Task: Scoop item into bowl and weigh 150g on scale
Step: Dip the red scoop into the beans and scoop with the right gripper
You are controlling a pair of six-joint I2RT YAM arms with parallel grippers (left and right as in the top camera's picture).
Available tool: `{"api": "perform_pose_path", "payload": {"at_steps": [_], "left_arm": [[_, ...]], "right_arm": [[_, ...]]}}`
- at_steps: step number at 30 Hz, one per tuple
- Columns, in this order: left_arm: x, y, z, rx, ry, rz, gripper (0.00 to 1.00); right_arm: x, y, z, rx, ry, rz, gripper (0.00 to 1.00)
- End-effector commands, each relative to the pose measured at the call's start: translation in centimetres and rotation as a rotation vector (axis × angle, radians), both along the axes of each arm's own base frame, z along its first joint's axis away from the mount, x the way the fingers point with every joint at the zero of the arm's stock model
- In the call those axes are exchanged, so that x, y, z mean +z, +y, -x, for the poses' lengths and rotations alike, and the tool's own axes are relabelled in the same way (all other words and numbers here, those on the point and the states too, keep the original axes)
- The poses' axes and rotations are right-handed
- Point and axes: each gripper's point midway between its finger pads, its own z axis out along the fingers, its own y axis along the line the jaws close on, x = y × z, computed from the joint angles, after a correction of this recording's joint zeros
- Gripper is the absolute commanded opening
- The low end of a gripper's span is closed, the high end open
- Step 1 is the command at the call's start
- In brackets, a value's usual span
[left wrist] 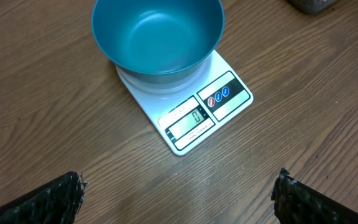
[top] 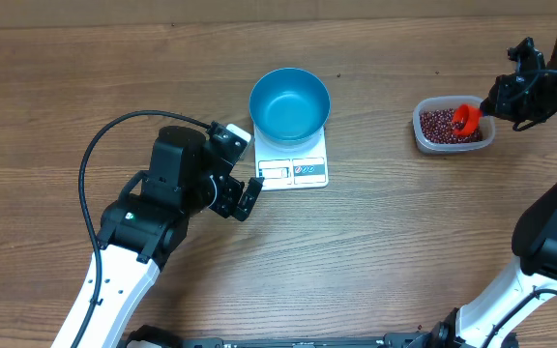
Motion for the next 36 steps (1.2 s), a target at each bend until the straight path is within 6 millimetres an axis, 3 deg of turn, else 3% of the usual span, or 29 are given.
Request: {"api": "perform_pose_path", "payload": {"at_steps": [1, 12, 26, 30, 36], "left_arm": [[1.1, -0.1, -0.4, 0.01, -0.023, 0.011, 1.0], [1.0, -0.1, -0.3, 0.01, -0.022, 0.01, 1.0], [1.0, -0.1, -0.3, 0.01, -0.022, 0.01, 1.0], [1.0, -0.1, -0.3, 0.01, -0.022, 0.01, 1.0], [1.0, 0.0, -0.3, 0.01, -0.022, 0.01, 1.0]], "right_arm": [[-1.0, 0.6, -0.3, 0.025, 0.026, -0.008, 0.04], [-2.5, 4.4, -0.2, 0.098, 0.064, -0.077, 0.04], [-2.4, 6.5, 0.3, 0.105, 0.059, -0.243, 0.04], [-2.1, 6.4, 0.6, 0.084, 0.058, -0.294, 0.04], [-1.4, 4.5, 0.7, -0.008, 0.042, -0.371, 0.04]]}}
